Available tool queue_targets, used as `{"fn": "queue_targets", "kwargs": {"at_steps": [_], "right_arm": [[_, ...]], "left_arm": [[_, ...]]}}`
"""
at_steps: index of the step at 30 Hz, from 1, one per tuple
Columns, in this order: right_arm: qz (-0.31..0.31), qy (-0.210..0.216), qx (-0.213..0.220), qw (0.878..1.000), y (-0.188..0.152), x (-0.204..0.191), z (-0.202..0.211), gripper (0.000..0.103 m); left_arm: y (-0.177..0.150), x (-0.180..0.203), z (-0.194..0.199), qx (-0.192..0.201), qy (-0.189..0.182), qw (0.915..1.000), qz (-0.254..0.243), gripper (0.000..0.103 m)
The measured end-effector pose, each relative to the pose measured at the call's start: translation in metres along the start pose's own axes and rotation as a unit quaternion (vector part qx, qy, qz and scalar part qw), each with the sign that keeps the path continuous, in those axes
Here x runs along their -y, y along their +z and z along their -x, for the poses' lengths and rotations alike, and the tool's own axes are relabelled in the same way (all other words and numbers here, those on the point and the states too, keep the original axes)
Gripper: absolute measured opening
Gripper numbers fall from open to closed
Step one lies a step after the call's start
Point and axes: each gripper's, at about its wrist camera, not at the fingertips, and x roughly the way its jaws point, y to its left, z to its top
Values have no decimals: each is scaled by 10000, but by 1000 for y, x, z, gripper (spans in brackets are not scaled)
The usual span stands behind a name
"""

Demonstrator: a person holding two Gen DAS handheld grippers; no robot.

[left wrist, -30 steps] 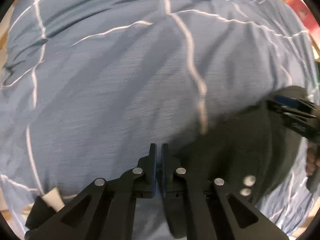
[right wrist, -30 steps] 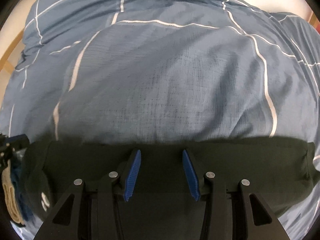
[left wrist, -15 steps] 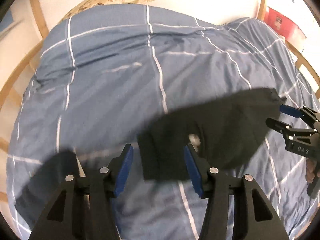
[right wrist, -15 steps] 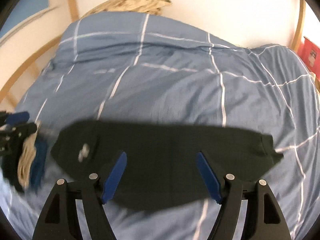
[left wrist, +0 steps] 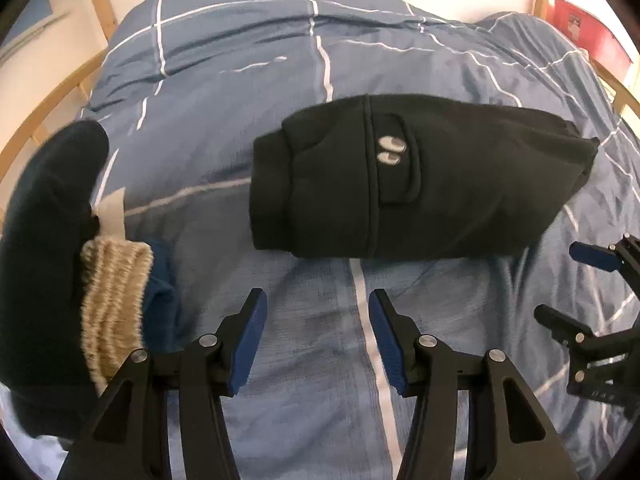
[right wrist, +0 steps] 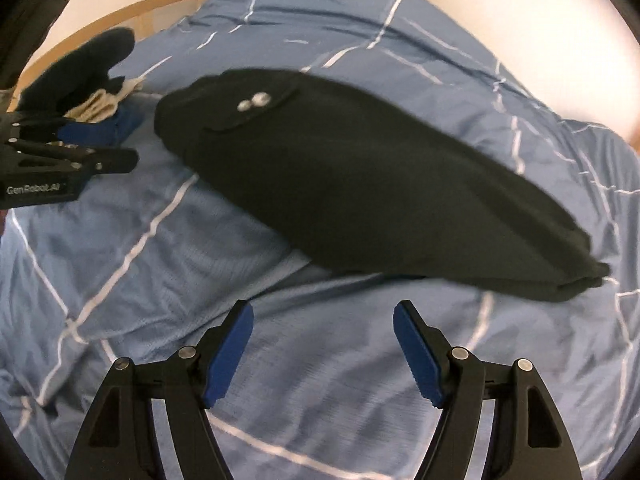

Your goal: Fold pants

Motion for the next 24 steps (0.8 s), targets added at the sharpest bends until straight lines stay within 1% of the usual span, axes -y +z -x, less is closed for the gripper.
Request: {"fn": "queue_targets", "kwargs": {"at_steps": [5,9,12,15,17,21,24], "right_arm": [[-352,263,124,9990,-1,2,-18,73],[-415,298,232,9984,-1,7,-30,73],[-613,580,182,9963,1,17,-41,73],[-722,809,186,9939,6,23,-44,73],[-801,923,286,9921,14,30,-42,73],[-740,1100,449,9902,30,41,-40,73],[-557,1087,495,9913,43,44,-44,73]], "left_arm": [[4,2,-17,159,37,9998,89,51],[13,7,-29,227,-34,9997,80,51],[21,10,-35,294,26,9996,32,51],[28,5,-38,286,-9,9994,177,52],[32,3,-38,277,-37,9994,223,53],[37,2,-38,307,-11,9995,122,53],[40,-1,-36,321,-17,9994,152,54]]}}
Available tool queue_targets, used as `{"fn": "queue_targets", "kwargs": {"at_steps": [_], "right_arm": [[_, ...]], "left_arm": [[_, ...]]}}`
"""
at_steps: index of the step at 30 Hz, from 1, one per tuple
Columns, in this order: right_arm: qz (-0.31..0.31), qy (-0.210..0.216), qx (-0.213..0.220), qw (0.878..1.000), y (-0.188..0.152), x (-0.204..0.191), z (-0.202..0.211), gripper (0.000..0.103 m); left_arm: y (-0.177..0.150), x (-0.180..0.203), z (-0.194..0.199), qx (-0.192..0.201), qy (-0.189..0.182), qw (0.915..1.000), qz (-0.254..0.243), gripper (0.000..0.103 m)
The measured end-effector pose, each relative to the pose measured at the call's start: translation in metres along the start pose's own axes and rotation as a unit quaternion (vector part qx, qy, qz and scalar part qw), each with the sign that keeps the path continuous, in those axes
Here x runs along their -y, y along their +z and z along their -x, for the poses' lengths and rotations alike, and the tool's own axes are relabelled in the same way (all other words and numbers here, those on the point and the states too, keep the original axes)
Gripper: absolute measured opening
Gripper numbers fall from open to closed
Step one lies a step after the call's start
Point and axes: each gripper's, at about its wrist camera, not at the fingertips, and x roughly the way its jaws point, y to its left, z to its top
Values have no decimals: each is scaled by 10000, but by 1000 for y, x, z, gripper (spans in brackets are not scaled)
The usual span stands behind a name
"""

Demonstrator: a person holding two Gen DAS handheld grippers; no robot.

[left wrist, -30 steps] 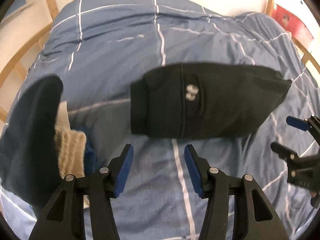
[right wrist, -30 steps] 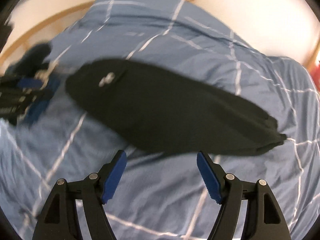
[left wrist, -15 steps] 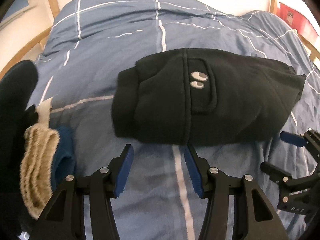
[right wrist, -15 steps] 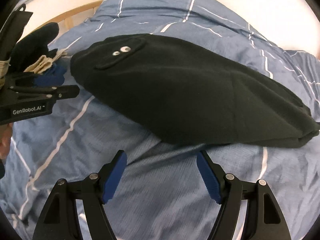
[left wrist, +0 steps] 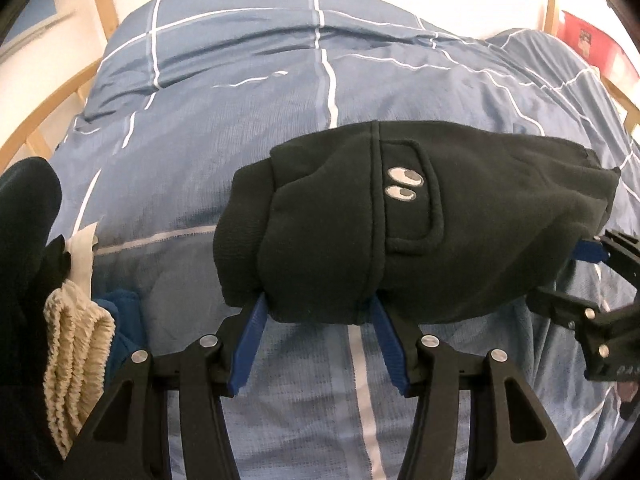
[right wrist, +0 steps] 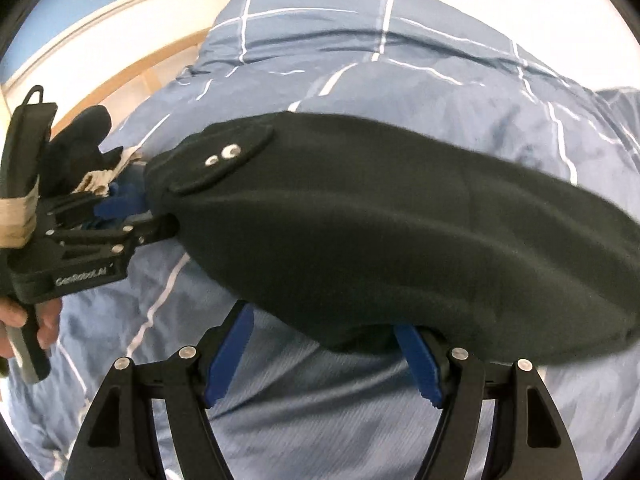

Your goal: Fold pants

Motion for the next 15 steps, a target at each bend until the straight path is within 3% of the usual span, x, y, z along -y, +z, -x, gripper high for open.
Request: {"fn": "queue_targets", "kwargs": {"at_steps": [5,12,15], "right_arm": [[178,36,128,9998,13,0,3,73],[98,96,-146,9998,2,4,-5,73],[33,105,-318,9994,-6,3,-10,67]], "left_arm": [[5,-3,-1,39,49,10000,19,56],[10,-9,-5,21,74,9999,78,60],[10,-9,-7,-3,86,10000,44,60]]}}
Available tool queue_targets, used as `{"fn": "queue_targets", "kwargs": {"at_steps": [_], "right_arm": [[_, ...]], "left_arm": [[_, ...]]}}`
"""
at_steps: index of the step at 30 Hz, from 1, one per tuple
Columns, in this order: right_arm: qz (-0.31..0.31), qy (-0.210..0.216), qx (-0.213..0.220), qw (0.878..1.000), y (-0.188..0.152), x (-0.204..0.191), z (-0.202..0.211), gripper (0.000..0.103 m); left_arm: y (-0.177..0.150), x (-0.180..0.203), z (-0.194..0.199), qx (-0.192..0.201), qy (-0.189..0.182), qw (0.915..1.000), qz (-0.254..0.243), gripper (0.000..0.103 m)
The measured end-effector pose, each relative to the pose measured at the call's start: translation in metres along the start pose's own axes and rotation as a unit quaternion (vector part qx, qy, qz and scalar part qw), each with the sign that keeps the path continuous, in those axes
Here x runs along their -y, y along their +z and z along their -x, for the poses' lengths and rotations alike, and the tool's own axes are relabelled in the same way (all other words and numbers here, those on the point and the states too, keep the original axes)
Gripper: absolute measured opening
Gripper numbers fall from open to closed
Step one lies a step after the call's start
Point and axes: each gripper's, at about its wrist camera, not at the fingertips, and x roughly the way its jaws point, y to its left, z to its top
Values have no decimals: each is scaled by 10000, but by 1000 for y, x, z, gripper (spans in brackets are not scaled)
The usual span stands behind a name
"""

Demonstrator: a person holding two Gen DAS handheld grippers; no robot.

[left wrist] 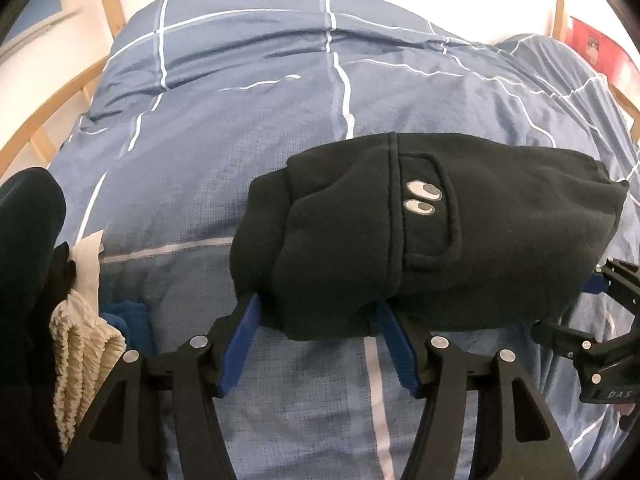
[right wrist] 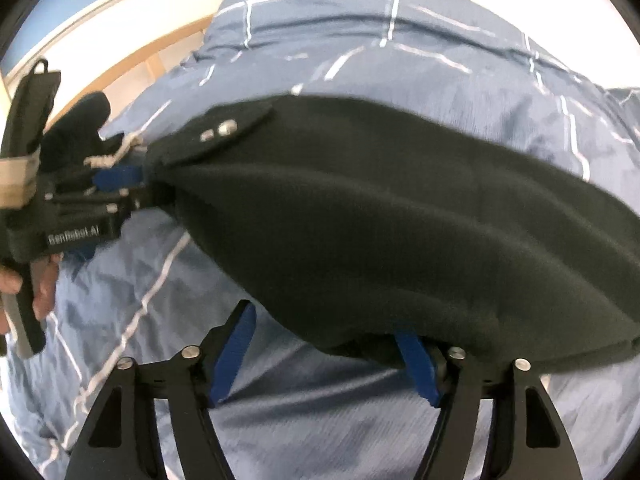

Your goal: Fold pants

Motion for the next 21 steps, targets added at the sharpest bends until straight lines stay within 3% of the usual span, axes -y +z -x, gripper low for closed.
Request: {"fn": "queue_targets", "kwargs": {"at_steps": [5,7,10,16,21], "right_arm": [[-171,-9,24,9998,-2,1,-2,63],[-122,-45,6,9999,0,-1,-4,48],[-47,-87,-81,9999,1,0,-4,33],[-317,-40,-311,9990,-12,-6,13,16],[-667,100,-529,9963,-27,-1,-2,15]], "left_arm": [[1,-2,-1,-14,5,10000,55,61],[1,-4,-2,-46,-2,9999,120,61],[0,-3,-1,-67,2,9999,104,61],[-7,-3,-1,-212,37,9997,98,61],[-14,-3,-4,-434,89,9990,99,65]]}}
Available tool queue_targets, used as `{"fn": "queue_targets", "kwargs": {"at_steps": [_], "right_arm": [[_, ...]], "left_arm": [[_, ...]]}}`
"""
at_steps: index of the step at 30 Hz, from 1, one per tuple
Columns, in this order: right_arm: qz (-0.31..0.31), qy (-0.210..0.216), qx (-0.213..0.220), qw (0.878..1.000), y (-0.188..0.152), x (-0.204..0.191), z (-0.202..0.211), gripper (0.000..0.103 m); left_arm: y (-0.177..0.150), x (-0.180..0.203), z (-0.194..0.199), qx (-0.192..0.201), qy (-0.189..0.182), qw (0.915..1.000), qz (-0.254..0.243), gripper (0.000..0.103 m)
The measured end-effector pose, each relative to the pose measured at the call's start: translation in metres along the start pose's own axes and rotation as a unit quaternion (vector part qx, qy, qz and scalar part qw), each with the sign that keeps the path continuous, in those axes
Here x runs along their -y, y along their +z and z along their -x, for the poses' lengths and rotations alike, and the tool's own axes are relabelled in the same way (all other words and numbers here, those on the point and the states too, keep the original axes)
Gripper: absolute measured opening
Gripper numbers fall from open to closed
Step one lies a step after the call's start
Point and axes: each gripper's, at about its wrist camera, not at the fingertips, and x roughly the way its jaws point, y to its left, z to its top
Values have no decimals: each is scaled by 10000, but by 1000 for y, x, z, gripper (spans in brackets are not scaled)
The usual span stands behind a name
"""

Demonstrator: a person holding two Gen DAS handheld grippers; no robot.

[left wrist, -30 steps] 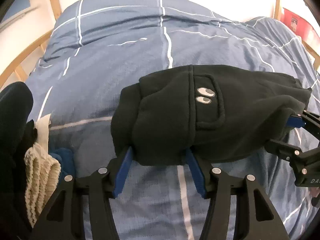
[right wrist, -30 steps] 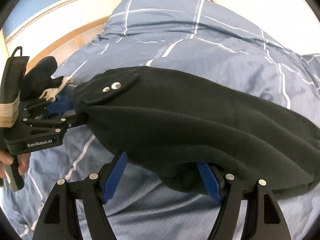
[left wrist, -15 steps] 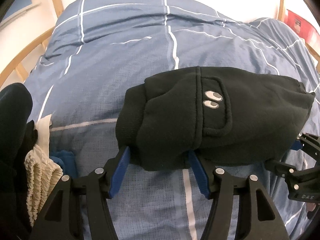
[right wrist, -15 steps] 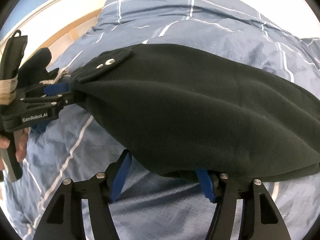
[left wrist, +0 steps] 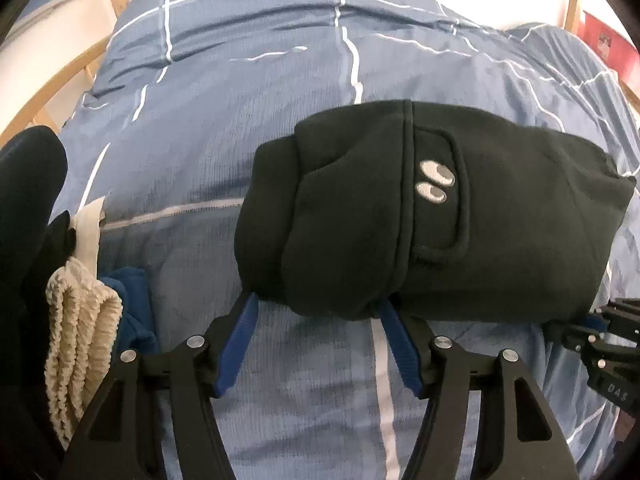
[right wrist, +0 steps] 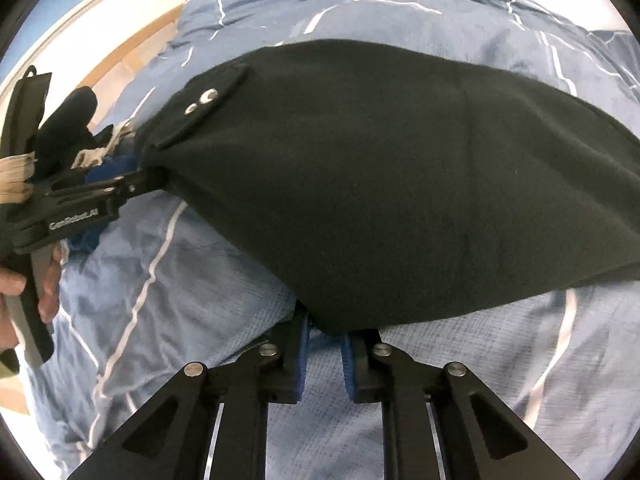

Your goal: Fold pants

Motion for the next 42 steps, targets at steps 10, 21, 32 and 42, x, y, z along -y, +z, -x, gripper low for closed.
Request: {"fn": "queue_targets", "kwargs": {"at_steps": [10,21,32,42], "right_arm": [[-238,-305,45,9992,-9,2,32,44],[-1083,-1488,1199,9756,-6,77,147,61],[-1792,-1914,1376,9552,6,195,174,61],[-3122,-1241,1390,9316,7,280,144,61]], "left_arm": [[-13,4,41,29,607,9980,-188,68],[13,88,98,564,-358,9965,-505,72],[41,206,78,516,-1231,9839,-1193,71],[63,248,45,366,-1076,9853,-1272,71]]}}
